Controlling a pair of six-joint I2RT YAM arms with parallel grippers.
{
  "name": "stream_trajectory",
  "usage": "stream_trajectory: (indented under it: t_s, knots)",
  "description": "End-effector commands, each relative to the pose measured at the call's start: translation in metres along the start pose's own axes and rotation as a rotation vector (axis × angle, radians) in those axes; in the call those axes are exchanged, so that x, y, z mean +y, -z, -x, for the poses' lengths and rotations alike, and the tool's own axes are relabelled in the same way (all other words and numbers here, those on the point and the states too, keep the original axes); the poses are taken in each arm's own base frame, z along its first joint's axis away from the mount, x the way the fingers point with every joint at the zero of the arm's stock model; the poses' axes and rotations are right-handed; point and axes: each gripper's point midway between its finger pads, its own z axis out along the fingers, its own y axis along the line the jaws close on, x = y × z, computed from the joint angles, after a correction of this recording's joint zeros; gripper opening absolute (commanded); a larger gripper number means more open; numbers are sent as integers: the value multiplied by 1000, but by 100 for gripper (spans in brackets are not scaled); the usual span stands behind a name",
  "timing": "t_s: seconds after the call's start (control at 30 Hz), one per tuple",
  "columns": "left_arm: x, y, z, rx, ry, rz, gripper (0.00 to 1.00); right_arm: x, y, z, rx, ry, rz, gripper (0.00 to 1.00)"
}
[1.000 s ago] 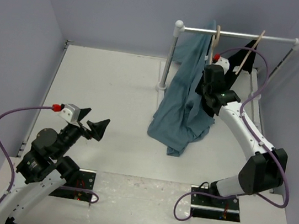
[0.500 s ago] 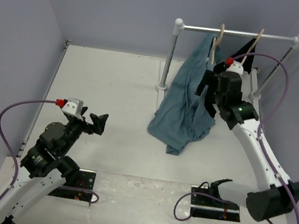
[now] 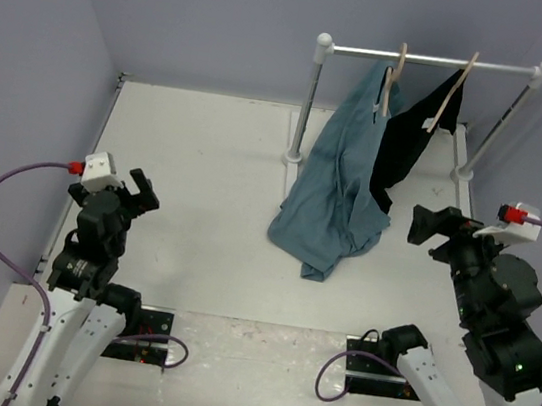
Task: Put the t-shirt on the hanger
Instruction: Reset both arms
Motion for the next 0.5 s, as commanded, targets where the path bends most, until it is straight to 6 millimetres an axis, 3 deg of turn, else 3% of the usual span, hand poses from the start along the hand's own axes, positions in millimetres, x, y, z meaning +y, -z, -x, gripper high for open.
stream_trajectory:
  t_s: [0.0, 0.17, 0.47]
  knots:
    - [-2, 10, 19, -60, 38, -25, 100, -32, 22, -34, 70, 90, -77, 99]
    - [-18, 11, 11, -29, 8, -101, 100, -40, 37, -41, 62, 94, -69, 99]
    - [-24, 13, 8, -19, -3, -134, 100, -42, 37, -48, 50, 69, -71, 99]
